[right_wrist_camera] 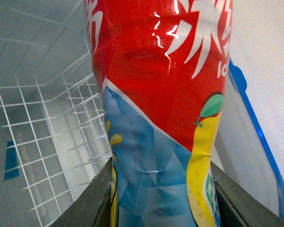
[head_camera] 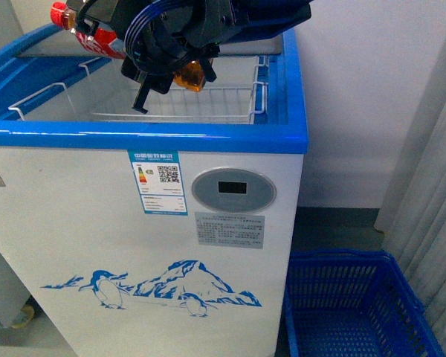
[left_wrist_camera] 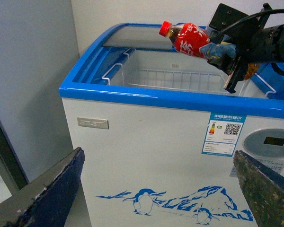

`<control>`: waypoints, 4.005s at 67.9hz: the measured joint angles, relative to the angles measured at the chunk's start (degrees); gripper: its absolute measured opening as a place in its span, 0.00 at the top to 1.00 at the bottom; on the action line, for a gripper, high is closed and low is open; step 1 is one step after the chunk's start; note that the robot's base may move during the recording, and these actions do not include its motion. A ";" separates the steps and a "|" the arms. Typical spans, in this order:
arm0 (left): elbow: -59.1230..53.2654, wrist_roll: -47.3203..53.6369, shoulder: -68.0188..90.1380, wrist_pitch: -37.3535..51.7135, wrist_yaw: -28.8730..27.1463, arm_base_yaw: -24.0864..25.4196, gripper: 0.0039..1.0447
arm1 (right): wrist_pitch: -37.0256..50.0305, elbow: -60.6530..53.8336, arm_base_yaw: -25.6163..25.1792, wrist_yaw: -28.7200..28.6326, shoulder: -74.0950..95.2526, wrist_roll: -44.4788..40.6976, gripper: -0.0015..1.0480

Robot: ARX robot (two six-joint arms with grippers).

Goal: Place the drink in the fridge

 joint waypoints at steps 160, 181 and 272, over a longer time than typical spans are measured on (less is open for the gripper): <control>0.00 0.00 0.00 0.00 0.00 0.00 0.08 | -0.90 -27.06 -8.68 9.05 -30.16 45.72 0.07; 0.00 0.00 -0.02 0.00 0.00 0.00 0.08 | 2.34 -45.09 -10.82 10.43 -45.31 48.13 0.07; 0.00 0.00 0.00 0.00 0.00 0.00 0.08 | -0.28 -95.32 -4.00 23.96 -111.80 49.88 0.07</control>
